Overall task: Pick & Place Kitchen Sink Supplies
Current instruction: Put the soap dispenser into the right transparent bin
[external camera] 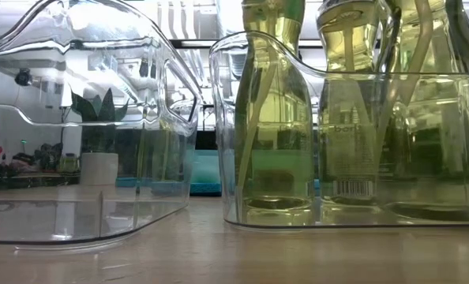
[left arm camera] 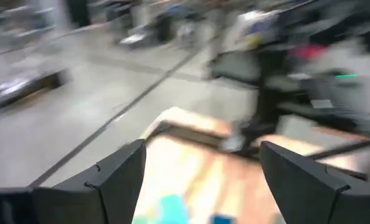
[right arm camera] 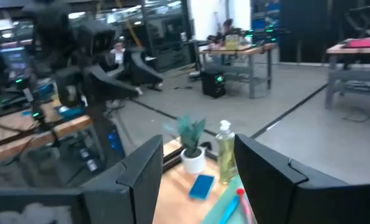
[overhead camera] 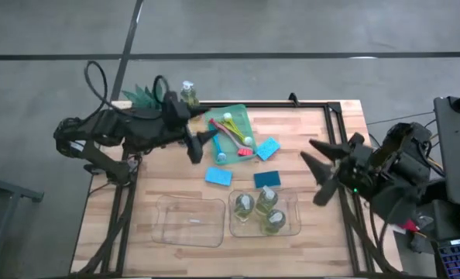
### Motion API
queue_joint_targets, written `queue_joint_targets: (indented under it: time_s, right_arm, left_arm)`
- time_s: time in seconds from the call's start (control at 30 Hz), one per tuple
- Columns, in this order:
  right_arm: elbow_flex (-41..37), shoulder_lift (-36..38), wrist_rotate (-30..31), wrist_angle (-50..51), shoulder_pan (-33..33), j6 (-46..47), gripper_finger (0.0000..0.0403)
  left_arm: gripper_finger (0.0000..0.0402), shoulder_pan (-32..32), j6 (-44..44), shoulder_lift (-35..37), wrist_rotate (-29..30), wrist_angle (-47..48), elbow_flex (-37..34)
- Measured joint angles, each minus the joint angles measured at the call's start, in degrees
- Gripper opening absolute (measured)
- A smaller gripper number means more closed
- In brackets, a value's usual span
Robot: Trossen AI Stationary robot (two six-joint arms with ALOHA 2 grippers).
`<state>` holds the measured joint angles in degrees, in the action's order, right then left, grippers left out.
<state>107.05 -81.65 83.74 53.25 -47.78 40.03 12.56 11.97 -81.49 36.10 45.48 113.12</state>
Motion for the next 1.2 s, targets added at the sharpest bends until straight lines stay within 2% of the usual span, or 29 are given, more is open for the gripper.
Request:
queue_joint_targets:
  time_s: [0.07,0.23,0.4,0.5,0.73,0.9,1.07,1.2]
  right_arm:
    - [0.87,-0.05,-0.11,0.01,1.50,-0.78,0.0192]
    - [1.76,0.08,-0.27,0.33,3.97,-4.26,0.0185]
    - [2.99,1.29,-0.36,0.37,6.21,-7.77,0.0178]
    - [3.32,2.68,-2.84,0.51,7.70,-10.55,0.0174]
    - [3.08,6.53,-10.29,0.57,9.14,-18.20,0.0162]
    - [2.70,8.46,-10.99,0.90,9.06,-21.50,0.0153]
    - [2.70,10.53,-12.02,1.40,9.29,-23.06,0.0145]
    - [2.70,11.72,-11.98,1.42,10.70,-24.70,0.0139]
  left_arm:
    - [0.0305,-1.42,3.39,0.02,2.29,4.43,0.00]
    - [0.0305,-6.07,9.07,0.02,-0.97,12.46,-0.18]
    - [0.0305,-12.80,9.71,0.18,-1.10,16.68,-2.98]
    - [0.0305,-17.50,12.85,0.32,-1.34,17.55,-5.27]
    - [0.0305,-24.49,16.11,0.57,-2.11,17.56,-13.74]
    - [0.0305,-26.25,22.00,2.19,-3.00,17.47,-22.16]
    - [0.0305,-26.34,25.72,5.73,-3.28,10.46,-35.02]
    - [0.0305,-26.34,22.12,10.47,-3.40,-5.26,-47.23]
